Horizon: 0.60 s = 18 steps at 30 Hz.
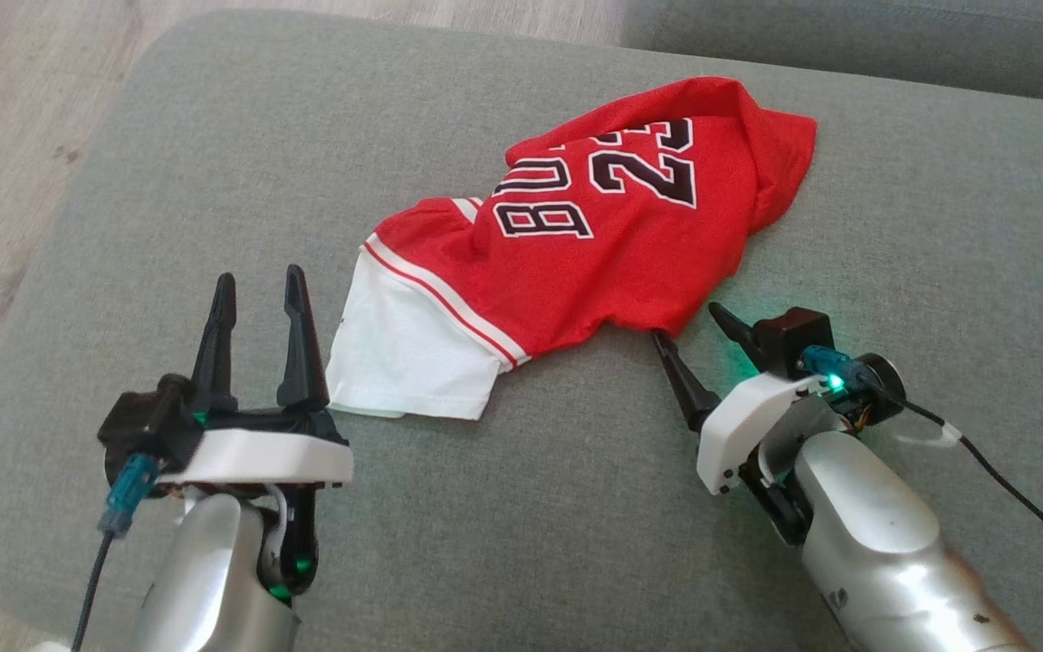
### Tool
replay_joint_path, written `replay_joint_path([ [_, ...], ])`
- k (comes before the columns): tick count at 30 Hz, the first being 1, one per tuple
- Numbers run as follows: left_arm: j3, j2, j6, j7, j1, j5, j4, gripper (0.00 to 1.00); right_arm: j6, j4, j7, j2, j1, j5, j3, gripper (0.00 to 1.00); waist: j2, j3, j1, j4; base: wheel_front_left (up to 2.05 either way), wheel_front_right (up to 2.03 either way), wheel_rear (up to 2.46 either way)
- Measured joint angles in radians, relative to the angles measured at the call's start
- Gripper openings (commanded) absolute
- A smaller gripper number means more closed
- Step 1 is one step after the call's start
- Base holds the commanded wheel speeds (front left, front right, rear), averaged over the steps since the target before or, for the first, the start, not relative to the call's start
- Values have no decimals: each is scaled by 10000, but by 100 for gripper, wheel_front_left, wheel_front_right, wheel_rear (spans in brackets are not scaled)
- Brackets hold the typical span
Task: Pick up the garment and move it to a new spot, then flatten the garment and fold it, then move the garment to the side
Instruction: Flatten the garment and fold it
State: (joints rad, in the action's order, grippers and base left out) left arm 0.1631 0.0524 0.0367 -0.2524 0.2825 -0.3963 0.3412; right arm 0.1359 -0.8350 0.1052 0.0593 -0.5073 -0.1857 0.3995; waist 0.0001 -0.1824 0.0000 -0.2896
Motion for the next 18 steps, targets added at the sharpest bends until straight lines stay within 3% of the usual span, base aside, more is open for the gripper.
replay_joint_path([
  [2, -12, -13, 15, 0, 1, 12, 0, 100, 0, -205, 203, 0, -97, -92, 36, 100, 0, -40, 1, 15, 0, 0, 0],
  [3, -21, -15, 44, 0, 1, 12, -2, 100, 0, -295, 291, 6, -144, -144, 96, 92, 0, -53, 0, 33, 0, 0, 0],
  [5, -38, -27, 44, 0, 3, 13, -6, 100, 0, -433, 529, 6, -212, -259, 171, 0, 0, -73, 0, 81, 0, 0, 0],
  [12, -290, -46, 86, 0, -2, 117, 4, 100, 0, -719, 1200, 4, -553, -313, -140, 0, 0, 54, 0, 426, 0, 0, 0],
  [18, -437, -54, 171, 0, -64, 228, 2, 100, 0, -357, 1419, 4, -518, 794, -1626, 0, 0, 434, -1, 895, 0, 0, 0],
])
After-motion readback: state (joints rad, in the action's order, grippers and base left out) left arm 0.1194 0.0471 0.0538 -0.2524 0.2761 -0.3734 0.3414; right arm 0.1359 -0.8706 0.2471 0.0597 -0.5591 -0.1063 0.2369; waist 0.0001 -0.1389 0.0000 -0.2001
